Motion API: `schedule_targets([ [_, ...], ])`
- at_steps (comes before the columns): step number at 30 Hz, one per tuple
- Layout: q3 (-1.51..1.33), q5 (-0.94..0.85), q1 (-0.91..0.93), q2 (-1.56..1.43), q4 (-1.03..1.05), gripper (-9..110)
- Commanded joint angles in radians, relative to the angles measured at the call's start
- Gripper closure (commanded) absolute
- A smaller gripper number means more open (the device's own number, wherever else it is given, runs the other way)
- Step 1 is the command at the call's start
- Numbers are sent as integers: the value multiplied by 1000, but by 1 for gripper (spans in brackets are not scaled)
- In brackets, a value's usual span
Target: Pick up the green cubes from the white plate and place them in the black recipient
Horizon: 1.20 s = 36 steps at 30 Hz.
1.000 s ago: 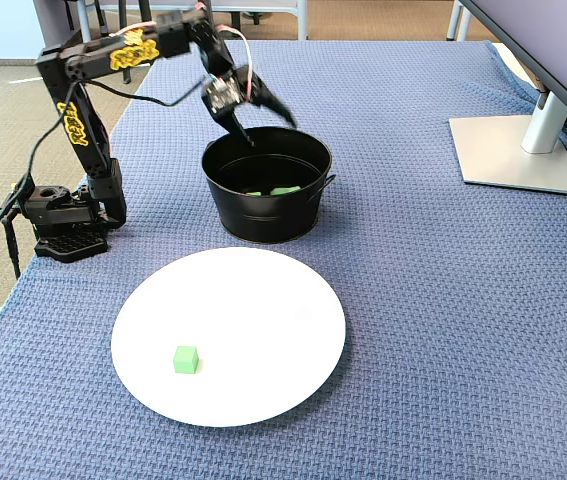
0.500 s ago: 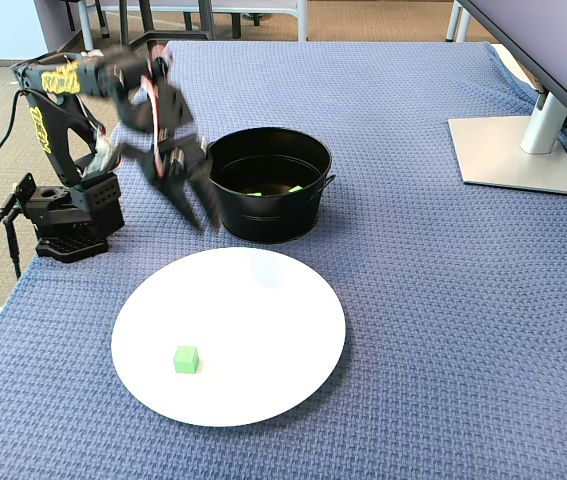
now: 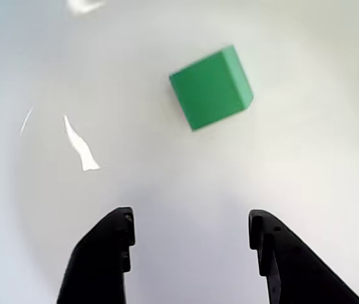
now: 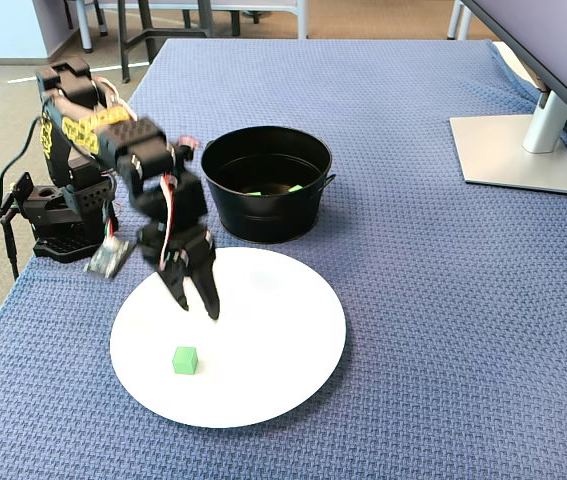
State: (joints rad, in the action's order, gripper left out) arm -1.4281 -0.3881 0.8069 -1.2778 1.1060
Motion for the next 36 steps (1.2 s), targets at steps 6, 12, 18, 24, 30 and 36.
schedule_targets([
  [6, 74, -449, 34, 41, 2, 74],
  [12, 58, -712, 51, 44, 20, 75],
  [18, -23, -709, 72, 58, -74, 75],
  [24, -37, -706, 100, 77, -112, 76],
  [30, -6, -716, 120, 124, -120, 77],
  [36, 57, -683, 130, 179, -135, 80],
])
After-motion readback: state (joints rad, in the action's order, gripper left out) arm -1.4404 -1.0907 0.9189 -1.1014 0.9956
